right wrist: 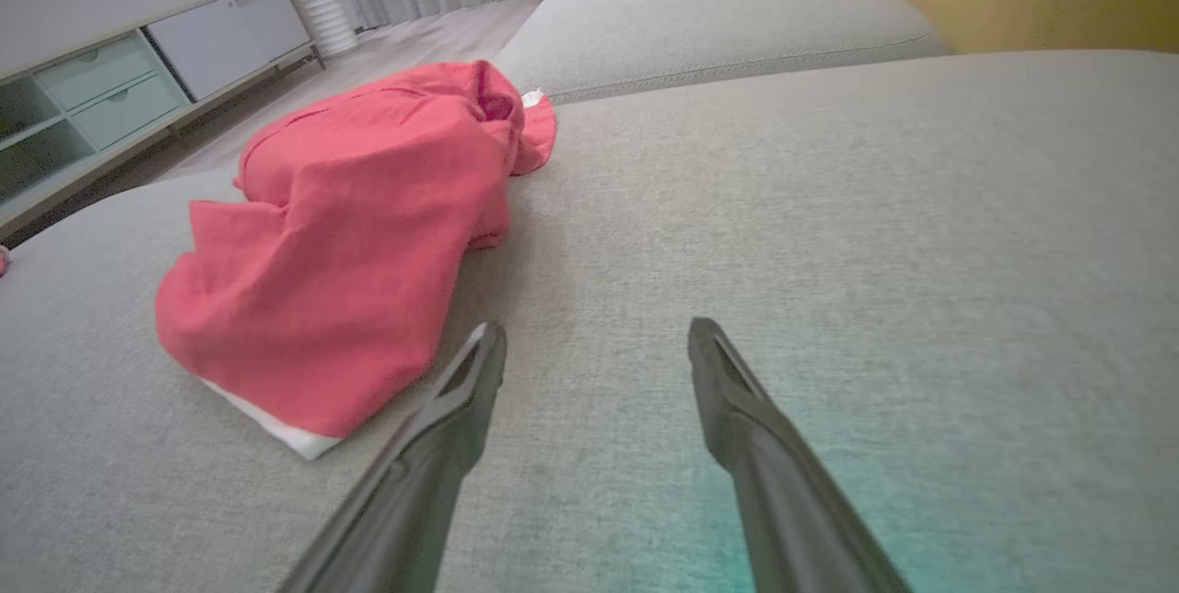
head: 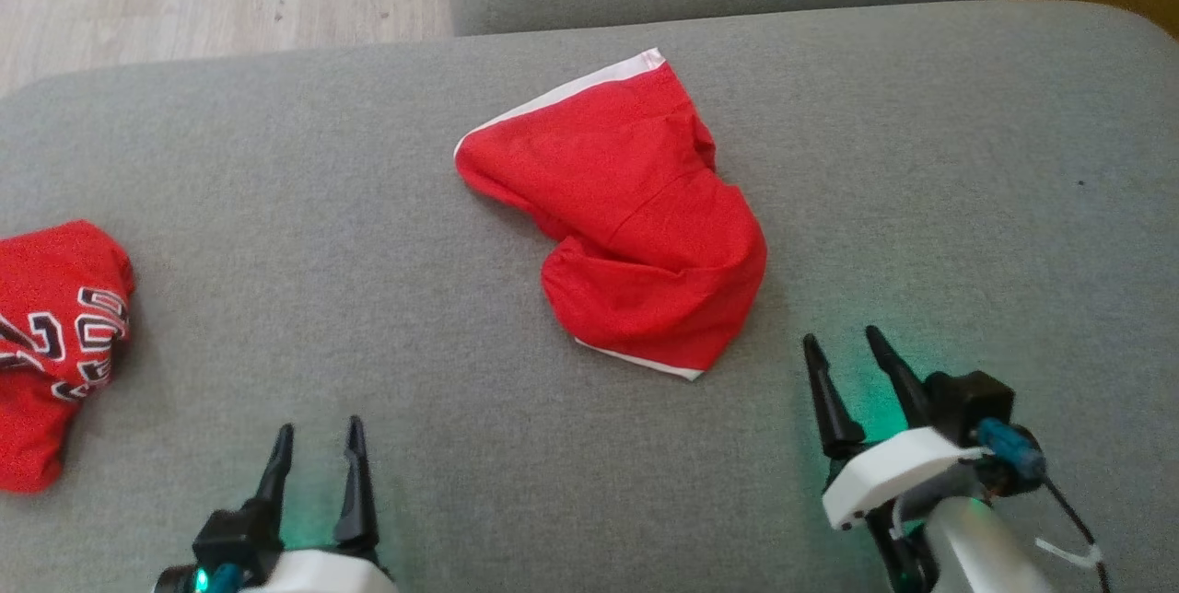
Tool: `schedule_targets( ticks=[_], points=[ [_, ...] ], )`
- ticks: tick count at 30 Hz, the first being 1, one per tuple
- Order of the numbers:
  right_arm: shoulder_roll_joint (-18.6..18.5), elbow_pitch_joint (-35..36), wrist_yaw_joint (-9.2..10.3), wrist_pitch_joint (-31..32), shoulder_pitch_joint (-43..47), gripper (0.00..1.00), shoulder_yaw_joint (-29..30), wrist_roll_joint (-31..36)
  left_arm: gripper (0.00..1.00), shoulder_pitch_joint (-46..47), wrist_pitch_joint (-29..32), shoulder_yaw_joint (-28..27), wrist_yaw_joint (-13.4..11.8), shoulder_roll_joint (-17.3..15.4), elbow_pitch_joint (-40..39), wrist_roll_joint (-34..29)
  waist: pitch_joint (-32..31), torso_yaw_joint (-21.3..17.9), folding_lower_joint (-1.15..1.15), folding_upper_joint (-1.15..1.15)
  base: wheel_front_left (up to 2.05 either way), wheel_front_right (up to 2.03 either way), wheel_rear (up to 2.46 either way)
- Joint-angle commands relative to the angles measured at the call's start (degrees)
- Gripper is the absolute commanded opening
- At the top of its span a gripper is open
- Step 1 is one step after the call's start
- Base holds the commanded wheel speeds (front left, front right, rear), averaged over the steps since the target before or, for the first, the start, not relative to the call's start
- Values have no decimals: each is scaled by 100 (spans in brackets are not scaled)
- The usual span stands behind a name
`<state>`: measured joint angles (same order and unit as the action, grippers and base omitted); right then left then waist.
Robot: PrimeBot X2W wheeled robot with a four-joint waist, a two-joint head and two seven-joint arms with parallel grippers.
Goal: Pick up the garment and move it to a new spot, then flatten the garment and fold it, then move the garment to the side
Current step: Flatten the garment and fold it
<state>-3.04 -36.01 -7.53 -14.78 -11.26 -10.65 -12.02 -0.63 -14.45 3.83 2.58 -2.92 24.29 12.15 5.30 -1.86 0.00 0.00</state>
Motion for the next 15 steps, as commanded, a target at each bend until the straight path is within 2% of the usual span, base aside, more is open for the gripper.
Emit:
schedule_targets(
  ticks=[1,9,15],
  points=[
    [16,119,4,-22,-256,100,-198,12,100,245,-54,-103,16,1,-122,39,35,38,0,0,0,0,0],
    [16,-111,4,-22,-472,100,-1053,-459,100,355,-54,287,-5,3,-18,162,142,292,0,0,0,0,0],
    [16,-143,4,-22,-615,100,-1186,-602,100,422,-54,384,-15,3,3,169,174,450,0,0,0,0,0]
  ],
)
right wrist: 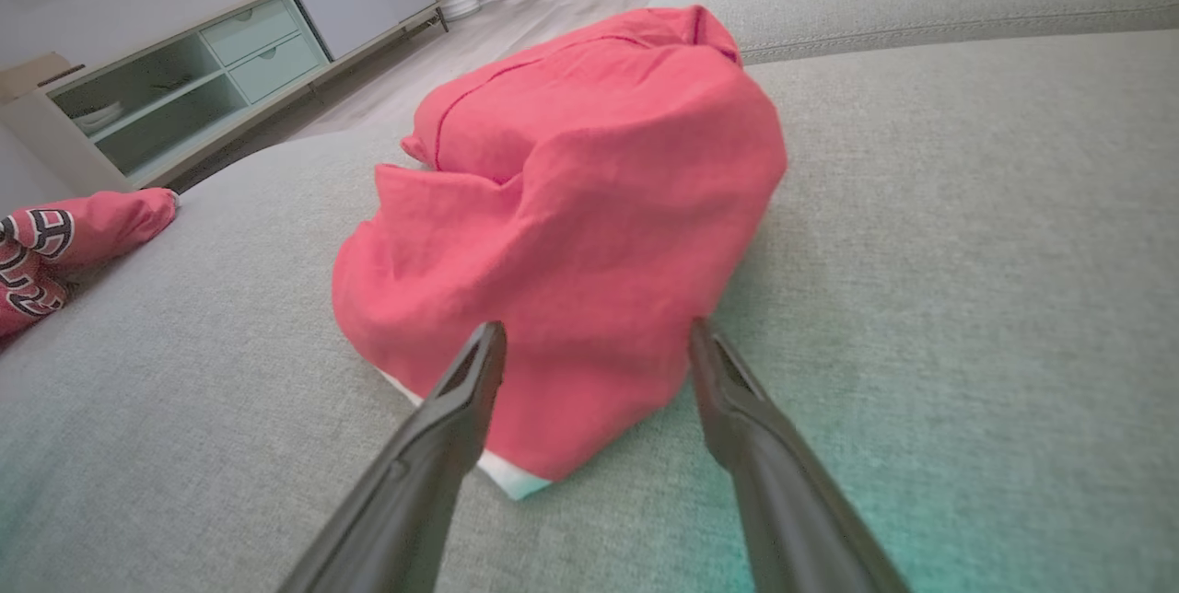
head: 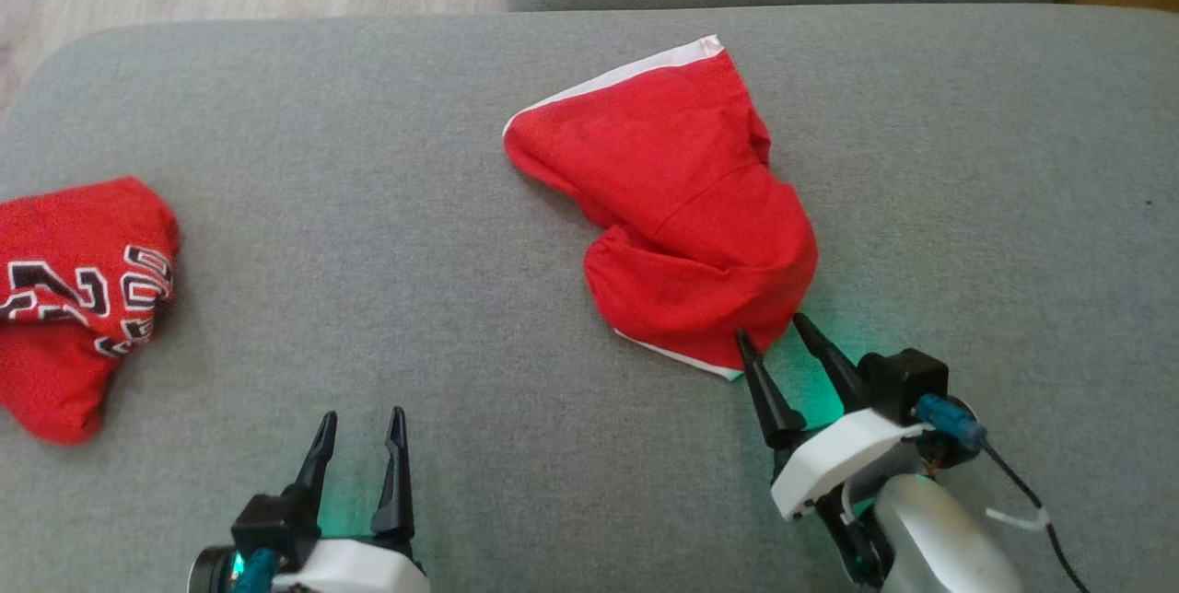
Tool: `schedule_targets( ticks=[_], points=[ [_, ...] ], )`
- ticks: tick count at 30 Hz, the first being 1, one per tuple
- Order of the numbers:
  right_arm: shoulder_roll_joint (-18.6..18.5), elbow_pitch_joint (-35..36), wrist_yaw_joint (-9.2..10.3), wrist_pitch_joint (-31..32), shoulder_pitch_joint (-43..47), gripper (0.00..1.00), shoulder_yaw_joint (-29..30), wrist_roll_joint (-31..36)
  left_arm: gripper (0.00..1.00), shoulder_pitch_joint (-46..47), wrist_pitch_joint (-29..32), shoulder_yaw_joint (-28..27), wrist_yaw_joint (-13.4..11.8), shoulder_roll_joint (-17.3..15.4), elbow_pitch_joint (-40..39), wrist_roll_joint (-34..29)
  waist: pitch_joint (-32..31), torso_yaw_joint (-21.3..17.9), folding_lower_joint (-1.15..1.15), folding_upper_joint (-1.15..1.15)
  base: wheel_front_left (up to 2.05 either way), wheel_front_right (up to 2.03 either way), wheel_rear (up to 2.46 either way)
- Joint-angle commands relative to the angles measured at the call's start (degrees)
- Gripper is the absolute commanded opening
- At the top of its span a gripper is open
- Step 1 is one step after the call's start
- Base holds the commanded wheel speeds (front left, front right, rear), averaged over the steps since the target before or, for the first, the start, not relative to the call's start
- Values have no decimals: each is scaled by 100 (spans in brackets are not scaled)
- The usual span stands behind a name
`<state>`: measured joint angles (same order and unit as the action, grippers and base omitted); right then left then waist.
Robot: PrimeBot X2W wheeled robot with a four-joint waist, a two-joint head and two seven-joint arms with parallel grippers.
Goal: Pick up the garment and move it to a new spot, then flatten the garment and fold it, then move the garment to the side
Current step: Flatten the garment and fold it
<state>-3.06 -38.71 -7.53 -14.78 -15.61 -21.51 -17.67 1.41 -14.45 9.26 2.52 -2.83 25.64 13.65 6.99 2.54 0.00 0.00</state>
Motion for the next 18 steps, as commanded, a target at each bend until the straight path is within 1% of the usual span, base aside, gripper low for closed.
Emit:
schedule_targets(
  ticks=[1,6,11,12,13,16,17,18],
  points=[
    [18,110,4,-22,-200,100,-73,-27,100,222,-54,-154,-9,-6,-133,17,11,31,0,0,0,0,0],
    [18,-88,4,-22,-267,100,186,30,100,239,-54,-105,-6,-5,-135,19,70,117,0,0,0,0,0],
    [18,-75,4,-22,-362,100,202,-130,100,279,-54,-57,-2,-5,-133,31,136,187,0,0,0,0,0],
    [18,-31,4,-22,-380,33,194,-187,100,286,-54,-52,-5,-5,-131,36,140,197,0,0,0,0,0],
    [18,40,4,-22,-390,0,192,-248,100,291,-54,-51,-11,-5,-131,42,141,204,0,0,0,0,0],
    [18,363,4,-22,-378,0,382,-375,100,296,-55,-64,-22,-5,-129,51,123,208,0,0,0,0,0],
    [18,363,4,-22,-378,0,382,-375,100,296,-55,-64,-22,-5,-129,51,123,208,0,0,0,0,0],
    [18,481,4,-22,-363,0,514,-388,100,292,-55,-76,-24,-5,-125,53,105,201,0,0,0,0,0]
  ],
)
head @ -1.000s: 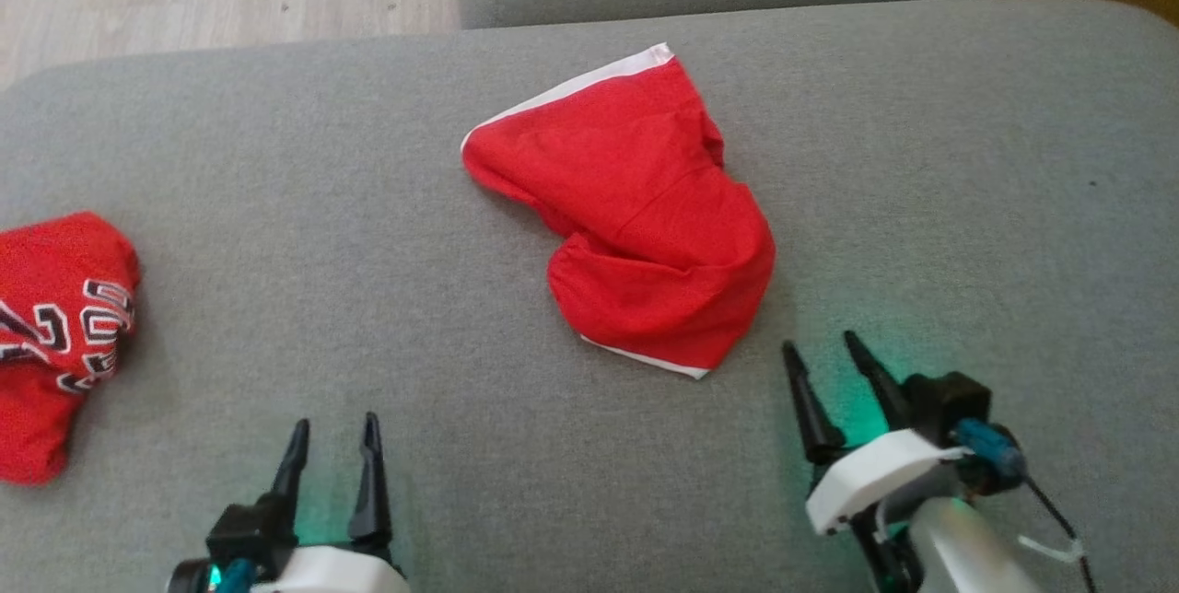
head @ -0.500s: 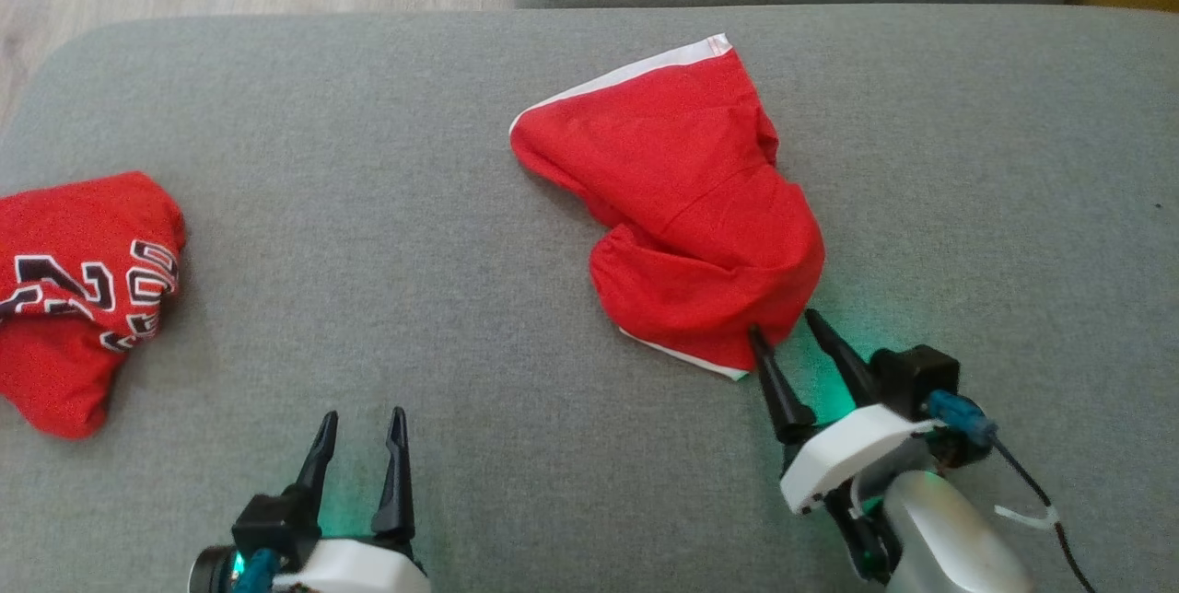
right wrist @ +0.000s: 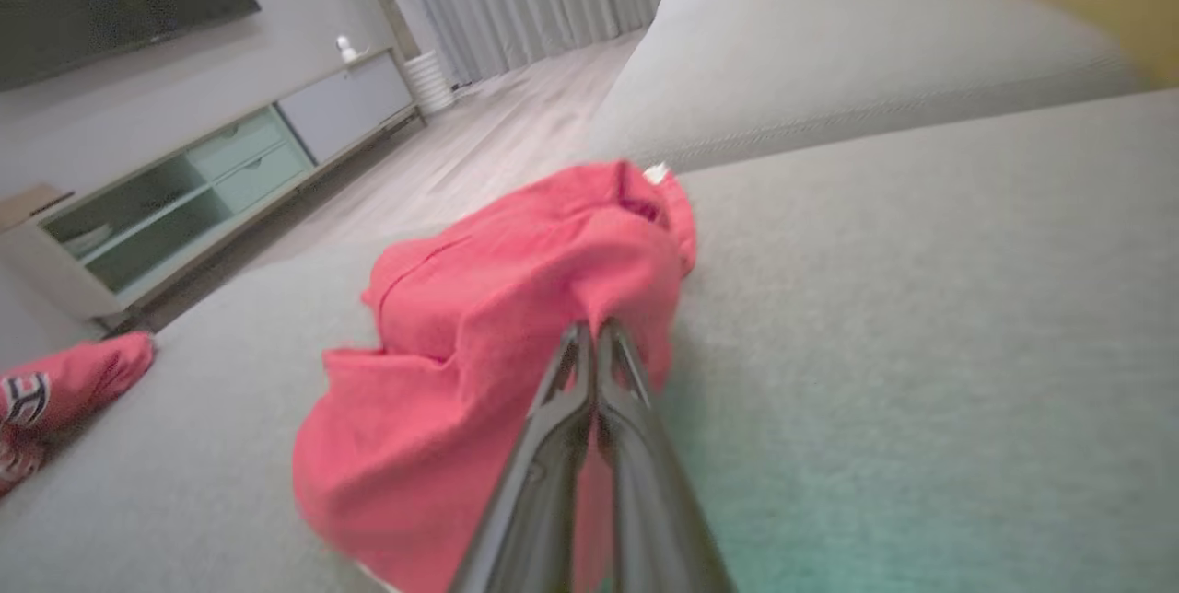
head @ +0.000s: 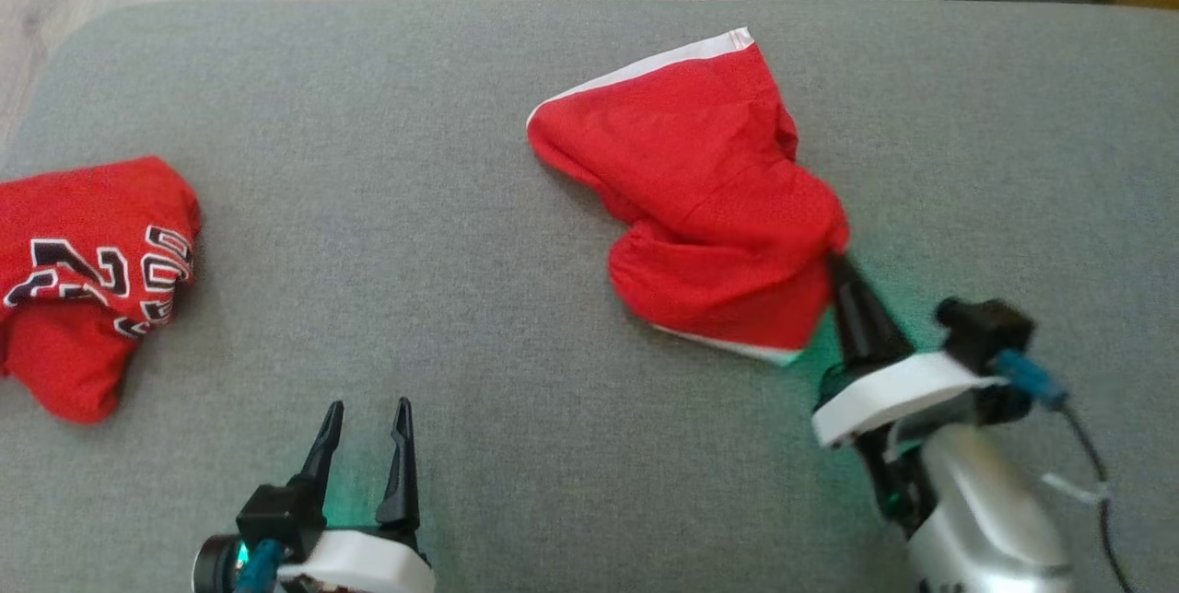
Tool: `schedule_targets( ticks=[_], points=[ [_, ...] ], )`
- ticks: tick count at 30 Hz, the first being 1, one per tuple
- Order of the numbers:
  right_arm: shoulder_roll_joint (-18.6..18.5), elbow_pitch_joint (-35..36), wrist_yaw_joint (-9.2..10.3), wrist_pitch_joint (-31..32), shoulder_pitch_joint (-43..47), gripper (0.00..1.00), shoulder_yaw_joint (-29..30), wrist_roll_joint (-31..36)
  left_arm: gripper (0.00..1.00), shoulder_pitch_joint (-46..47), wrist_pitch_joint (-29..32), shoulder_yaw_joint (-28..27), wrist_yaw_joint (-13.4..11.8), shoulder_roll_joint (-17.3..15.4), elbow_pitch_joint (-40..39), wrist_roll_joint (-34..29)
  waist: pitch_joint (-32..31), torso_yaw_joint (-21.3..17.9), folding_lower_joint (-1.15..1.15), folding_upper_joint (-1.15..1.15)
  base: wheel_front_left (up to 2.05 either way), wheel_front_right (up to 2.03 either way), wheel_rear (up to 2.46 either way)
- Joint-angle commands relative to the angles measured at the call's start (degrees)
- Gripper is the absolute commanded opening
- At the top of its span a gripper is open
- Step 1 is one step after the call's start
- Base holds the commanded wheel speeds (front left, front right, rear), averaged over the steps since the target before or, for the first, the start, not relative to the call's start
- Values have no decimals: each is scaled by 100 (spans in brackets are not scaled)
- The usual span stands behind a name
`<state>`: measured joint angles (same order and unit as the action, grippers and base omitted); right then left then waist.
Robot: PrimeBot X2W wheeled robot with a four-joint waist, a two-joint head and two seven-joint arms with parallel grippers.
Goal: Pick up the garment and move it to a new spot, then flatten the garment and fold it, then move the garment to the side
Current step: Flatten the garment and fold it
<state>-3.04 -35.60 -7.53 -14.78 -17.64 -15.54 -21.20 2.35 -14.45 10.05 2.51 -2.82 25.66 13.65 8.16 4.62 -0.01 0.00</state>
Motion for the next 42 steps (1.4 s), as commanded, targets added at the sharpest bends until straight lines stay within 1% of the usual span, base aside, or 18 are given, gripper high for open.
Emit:
schedule_targets(
  ticks=[1,6,8,12,15,16,18,20,23,24,25,27,29,31,32,34,36,42],
  points=[
    [16,286,4,-22,-144,0,62,-20,100,189,-55,-168,-25,-6,-123,55,-31,-16,1,0,0,0,0],
    [16,823,4,-22,-173,0,905,251,100,117,-55,-225,-25,-6,-116,85,-125,-98,1,0,0,0,0],
    [-35,997,4,-22,-255,0,1156,351,100,92,-55,-226,-18,-6,-105,107,-160,-135,1,0,0,0,0],
    [-210,1379,4,-22,-580,0,1457,452,100,66,-55,-159,-23,-6,-67,162,-232,-197,1,0,0,0,0],
    [-366,1675,4,-22,-901,0,1543,556,100,39,-55,-127,-18,-6,-33,195,-297,-210,1,0,0,0,0],
    [-427,1777,4,-22,-1006,0,1512,652,100,33,-55,-113,-15,-6,-18,205,-318,-204,1,0,0,0,0],
    [-459,1997,4,-22,-1259,0,1241,955,100,15,-55,-69,-5,-6,30,235,-378,-165,1,0,0,0,0],
    [-359,2035,4,-22,-1311,0,891,1184,100,-9,-55,-67,10,-6,52,240,-393,-120,1,0,0,0,0],
    [-130,1718,4,114,-1179,0,117,1352,100,-29,-55,-44,15,-6,115,237,-413,-31,1,0,0,0,0],
    [-69,1561,4,168,-1097,12,-184,1271,100,-35,-55,-29,18,-6,141,236,-414,2,1,0,0,0,0],
    [-32,1368,4,260,-1001,100,-541,1173,100,-35,-55,-12,25,-6,171,234,-412,40,1,0,0,0,0],
    [4,1063,4,298,-797,100,-1179,816,100,-33,-55,31,39,-6,222,235,-415,113,1,0,0,0,0],
    [11,937,4,284,-613,100,-1809,338,100,-36,-55,57,45,-6,255,232,-418,151,1,0,0,0,0],
    [13,842,4,245,-487,100,-2174,2,100,-40,-55,55,41,-6,268,233,-418,152,1,0,0,0,0],
    [13,784,4,216,-445,100,-2252,-105,100,-48,-55,46,36,-6,270,234,-422,135,1,0,0,0,0],
    [14,649,4,147,-401,100,-2257,-178,100,-72,-55,22,27,-6,266,228,-437,78,1,0,0,0,0],
    [14,513,4,85,-381,100,-2077,-182,100,-90,-55,12,29,-6,261,235,-456,1,1,0,0,0,0],
    [-111,190,4,7,-401,100,-1169,-160,100,-61,-55,87,11,-6,215,275,-443,-196,1,0,0,0,0]
  ],
)
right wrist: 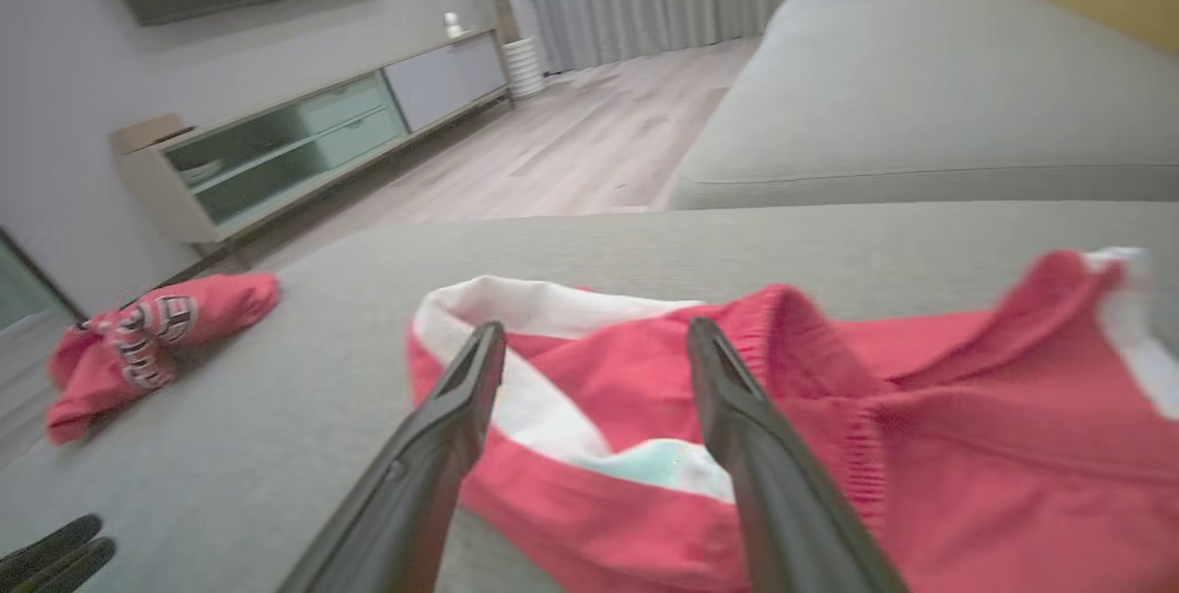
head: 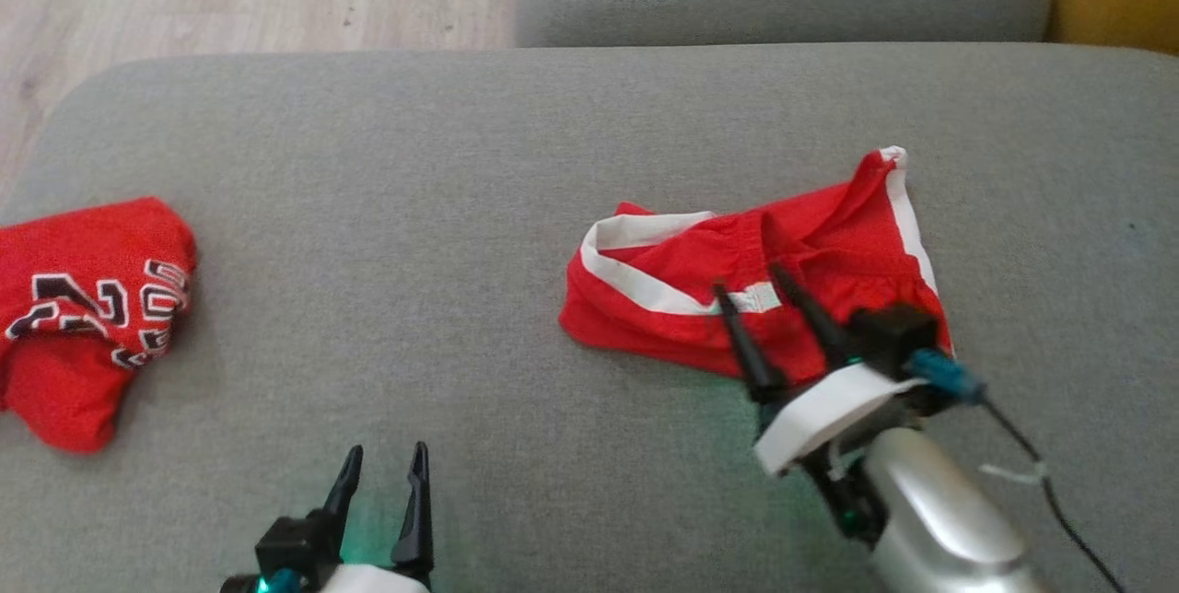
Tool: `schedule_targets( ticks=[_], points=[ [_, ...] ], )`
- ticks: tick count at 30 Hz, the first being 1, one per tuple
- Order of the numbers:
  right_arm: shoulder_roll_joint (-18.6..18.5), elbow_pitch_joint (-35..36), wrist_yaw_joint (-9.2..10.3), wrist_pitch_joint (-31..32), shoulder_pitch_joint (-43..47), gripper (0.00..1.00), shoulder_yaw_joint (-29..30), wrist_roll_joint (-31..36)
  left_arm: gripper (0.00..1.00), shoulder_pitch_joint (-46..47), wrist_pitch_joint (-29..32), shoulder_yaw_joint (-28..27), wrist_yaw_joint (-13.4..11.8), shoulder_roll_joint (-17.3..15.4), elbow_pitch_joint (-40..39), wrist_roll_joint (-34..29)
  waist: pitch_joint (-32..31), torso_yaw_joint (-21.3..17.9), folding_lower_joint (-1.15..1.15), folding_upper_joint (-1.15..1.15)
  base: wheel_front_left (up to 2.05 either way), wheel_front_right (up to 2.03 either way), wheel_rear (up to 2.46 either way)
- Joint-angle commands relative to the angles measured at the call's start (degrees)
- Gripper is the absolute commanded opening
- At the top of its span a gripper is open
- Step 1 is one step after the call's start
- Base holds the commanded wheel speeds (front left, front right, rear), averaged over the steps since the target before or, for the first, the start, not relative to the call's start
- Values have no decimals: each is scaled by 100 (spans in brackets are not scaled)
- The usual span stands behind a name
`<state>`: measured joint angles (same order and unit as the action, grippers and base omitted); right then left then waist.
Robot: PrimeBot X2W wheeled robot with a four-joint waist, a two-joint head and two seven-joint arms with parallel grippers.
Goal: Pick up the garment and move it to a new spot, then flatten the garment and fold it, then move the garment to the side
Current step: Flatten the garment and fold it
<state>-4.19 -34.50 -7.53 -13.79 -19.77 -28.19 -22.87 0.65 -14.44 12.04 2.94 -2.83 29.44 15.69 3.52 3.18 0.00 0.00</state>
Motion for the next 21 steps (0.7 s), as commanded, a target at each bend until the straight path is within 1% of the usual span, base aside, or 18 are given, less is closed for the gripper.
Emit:
schedule_targets(
  ticks=[1,4,8,15,16,17,18,19,20,21],
  points=[
    [5,80,4,-92,-188,100,95,7,100,110,-56,-112,-32,-5,-163,71,22,-52,0,0,0,0,0],
    [7,-146,4,-30,-213,100,409,-144,100,170,-56,-57,-36,-5,-171,83,85,-73,0,0,0,0,0],
    [26,-424,4,131,-377,100,544,-320,100,256,-56,0,-27,-5,-173,75,217,-30,0,0,0,0,0],
    [61,-767,4,291,-606,100,322,-582,100,311,-56,25,-14,-5,-111,75,335,99,0,0,0,0,0],
    [62,-810,4,328,-608,87,273,-630,100,311,-56,29,-18,-5,-107,83,334,113,0,0,0,0,0],
    [59,-839,4,354,-613,62,217,-665,100,306,-56,30,-21,-5,-103,92,331,124,0,0,0,0,0],
    [51,-866,4,381,-615,39,172,-712,100,300,-56,30,-22,-5,-100,97,326,133,0,0,0,0,0],
    [40,-892,4,409,-620,4,137,-763,100,294,-56,29,-27,-5,-99,108,322,139,0,0,0,0,0],
    [23,-911,4,421,-628,0,105,-805,100,289,-56,31,-32,-5,-99,116,318,143,0,0,0,0,0],
    [-6,-925,4,422,-645,0,85,-842,100,283,-56,34,-37,-5,-98,124,311,146,0,0,0,0,0]
  ],
)
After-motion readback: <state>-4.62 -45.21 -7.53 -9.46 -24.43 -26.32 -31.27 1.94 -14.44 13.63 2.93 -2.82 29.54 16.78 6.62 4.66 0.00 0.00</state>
